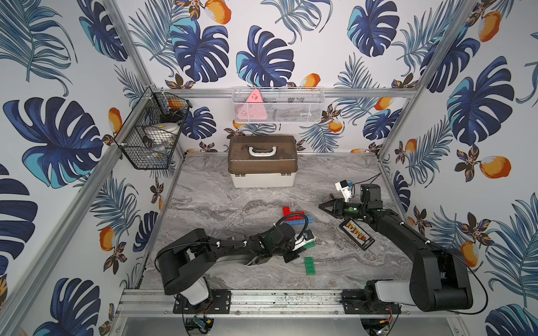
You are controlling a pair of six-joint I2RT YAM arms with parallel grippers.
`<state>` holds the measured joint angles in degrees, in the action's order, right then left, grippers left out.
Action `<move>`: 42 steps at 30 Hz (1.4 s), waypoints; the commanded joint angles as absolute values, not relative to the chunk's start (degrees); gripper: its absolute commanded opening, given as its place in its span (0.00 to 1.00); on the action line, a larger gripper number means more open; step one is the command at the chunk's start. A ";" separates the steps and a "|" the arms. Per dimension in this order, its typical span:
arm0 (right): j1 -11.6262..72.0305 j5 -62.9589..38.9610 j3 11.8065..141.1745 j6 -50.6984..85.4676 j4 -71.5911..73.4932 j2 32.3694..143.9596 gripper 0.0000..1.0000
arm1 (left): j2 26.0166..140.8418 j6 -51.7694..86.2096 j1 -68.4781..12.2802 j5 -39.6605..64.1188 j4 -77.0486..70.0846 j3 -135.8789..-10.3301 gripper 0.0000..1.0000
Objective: Assemble a small pinwheel with lego
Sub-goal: Assemble the lego brick with the lego brick.
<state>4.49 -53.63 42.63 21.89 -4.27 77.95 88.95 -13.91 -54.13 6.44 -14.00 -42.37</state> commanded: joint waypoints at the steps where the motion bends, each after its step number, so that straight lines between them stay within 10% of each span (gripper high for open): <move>1: 7.52 -50.03 44.37 21.33 -8.43 79.07 0.30 | 84.88 -25.36 -49.82 14.83 0.83 -45.03 0.08; 17: 27.62 -36.10 51.16 26.35 -13.35 89.54 0.28 | 92.68 -38.21 -36.07 20.13 3.74 -49.88 0.00; 42: 28.83 -36.61 56.47 26.97 -13.05 99.54 0.26 | 98.33 -41.76 -30.56 27.00 2.53 -53.58 0.00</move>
<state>28.69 -36.07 55.55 26.94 -13.76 98.76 97.56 -39.99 -30.59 25.26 2.24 -52.18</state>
